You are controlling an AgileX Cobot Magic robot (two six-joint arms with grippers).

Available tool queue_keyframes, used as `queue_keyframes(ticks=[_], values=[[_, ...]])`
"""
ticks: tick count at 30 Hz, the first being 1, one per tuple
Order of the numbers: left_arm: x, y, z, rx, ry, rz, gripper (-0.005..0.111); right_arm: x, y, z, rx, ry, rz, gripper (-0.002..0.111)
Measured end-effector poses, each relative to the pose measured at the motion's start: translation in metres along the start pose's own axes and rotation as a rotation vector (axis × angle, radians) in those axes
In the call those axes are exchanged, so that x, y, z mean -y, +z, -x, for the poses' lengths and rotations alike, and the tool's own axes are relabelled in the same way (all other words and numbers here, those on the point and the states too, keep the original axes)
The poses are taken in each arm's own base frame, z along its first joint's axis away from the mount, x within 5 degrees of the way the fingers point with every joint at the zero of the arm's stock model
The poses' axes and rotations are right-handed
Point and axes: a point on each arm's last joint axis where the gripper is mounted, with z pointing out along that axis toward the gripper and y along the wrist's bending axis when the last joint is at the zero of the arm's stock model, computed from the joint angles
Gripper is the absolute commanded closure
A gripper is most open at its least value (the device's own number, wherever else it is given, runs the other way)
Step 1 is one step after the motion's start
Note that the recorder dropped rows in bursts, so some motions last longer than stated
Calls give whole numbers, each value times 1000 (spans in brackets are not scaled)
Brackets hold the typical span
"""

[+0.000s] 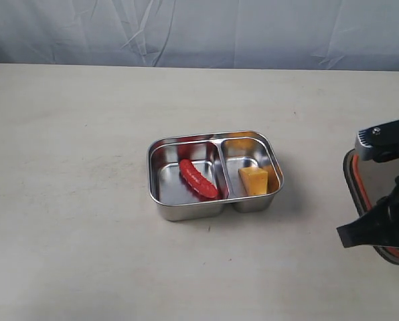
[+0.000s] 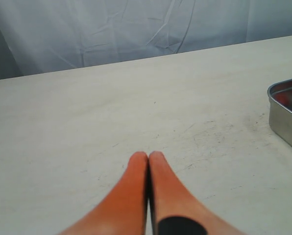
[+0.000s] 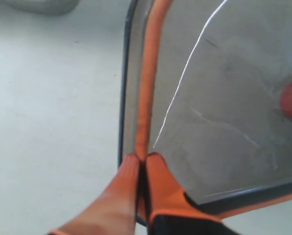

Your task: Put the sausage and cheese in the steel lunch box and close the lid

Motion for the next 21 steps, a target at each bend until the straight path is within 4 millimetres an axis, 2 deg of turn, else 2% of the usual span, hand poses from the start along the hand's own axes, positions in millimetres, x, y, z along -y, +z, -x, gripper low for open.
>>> queue_keyframes(ticks=[3,4,5,8,10,13,21], values=[[0,0,1,15,15,5,107,-2,-10,-4,30,-16,43,109],[1,0,5,54,-45,-7,107,-3,-15,-6,46,-23,77,109],[1,0,7,82,-112,-20,107,-5,-18,-8,58,-23,100,109],[2,-2,19,209,-462,-77,107,-7,-30,-12,108,-28,162,109],[2,-3,22,239,-617,-98,107,-8,-36,-15,135,-27,191,109],[3,-3,23,231,-805,-133,107,-9,-45,-19,182,-24,227,109],[15,-2,16,82,-990,-239,107,-10,-81,-15,348,-26,302,109]])
